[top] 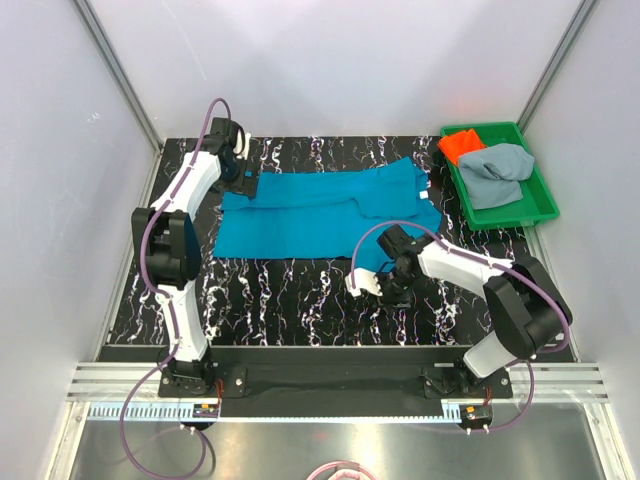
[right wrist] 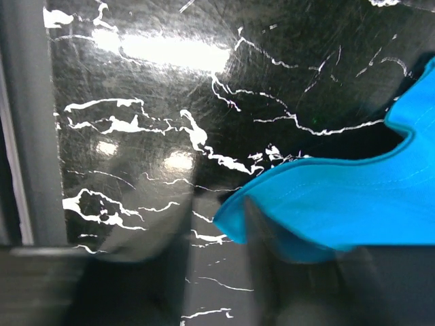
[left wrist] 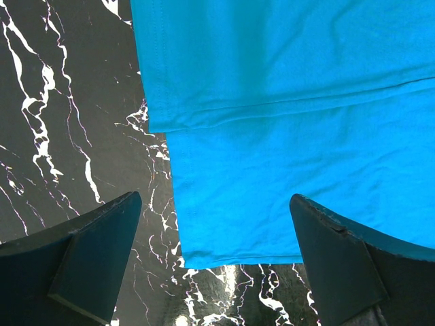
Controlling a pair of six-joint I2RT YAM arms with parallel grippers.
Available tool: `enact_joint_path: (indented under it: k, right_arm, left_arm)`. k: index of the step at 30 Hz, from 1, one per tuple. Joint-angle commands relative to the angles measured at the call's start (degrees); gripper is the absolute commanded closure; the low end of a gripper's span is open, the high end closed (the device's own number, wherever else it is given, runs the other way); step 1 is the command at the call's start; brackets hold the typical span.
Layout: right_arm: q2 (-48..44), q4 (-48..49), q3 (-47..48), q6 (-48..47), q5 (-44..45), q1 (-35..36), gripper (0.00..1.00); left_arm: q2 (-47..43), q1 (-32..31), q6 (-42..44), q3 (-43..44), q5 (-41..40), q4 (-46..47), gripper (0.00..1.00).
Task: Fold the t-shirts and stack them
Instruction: Fold the tshirt
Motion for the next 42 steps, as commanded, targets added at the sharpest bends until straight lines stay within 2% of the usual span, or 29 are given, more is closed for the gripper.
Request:
enact_joint_path:
  k: [1,4,9,13,17,19,20,22,29,42]
  right_arm:
    - [-0.02,2.94,-0.76,1.53,1.22,0.87,0.65]
    - [-0.2,3.21,-0.67,2.59,2.53,0.87,0.84]
    - [-3.09,3.74,0.03,4.43,5.79,0.87,0.93]
    - [-4.5,4.18,3.53,6.45,11.57,0.78,1.0]
    - [-5.47,4.09,6.35,8.47,14.32,0.43,1.0]
    - [-6.0,4.18,6.62,9.88,14.84,0.51,0.66]
    - [-6.17,4.27,6.1,10.06,14.67,0.43,0.56]
    - [-6.7,3.83,5.04,9.97,12.75,0.34,0.45]
    - [-5.12,2.51,0.04,7.78,8.26,0.43,0.43]
    - [-3.01,0.4,-1.2,8.04,4.74,0.43,0.43]
  left_arm:
    - [-0.58,0.28,-0.13,1.46,0.61,1.04,0.01]
    - [-0.58,0.28,0.05,1.55,0.52,0.96,0.01]
    - [-1.19,0.37,0.49,0.76,-0.09,0.87,0.01]
    - [-2.42,0.72,0.66,-0.47,-1.06,0.87,0.01]
    - [-5.32,1.25,1.01,-2.66,-1.06,0.69,0.01]
    - [-6.12,1.51,1.1,-3.45,-0.63,0.43,0.01]
    - [-6.64,1.69,1.02,-3.89,-0.45,0.34,0.01]
    - [-6.73,1.78,1.1,-3.81,-0.19,0.17,0.01]
    - [-6.12,1.95,1.28,-2.05,0.08,-0.28,0.01]
    - [-8.05,2.65,0.75,-5.48,0.34,0.52,0.01]
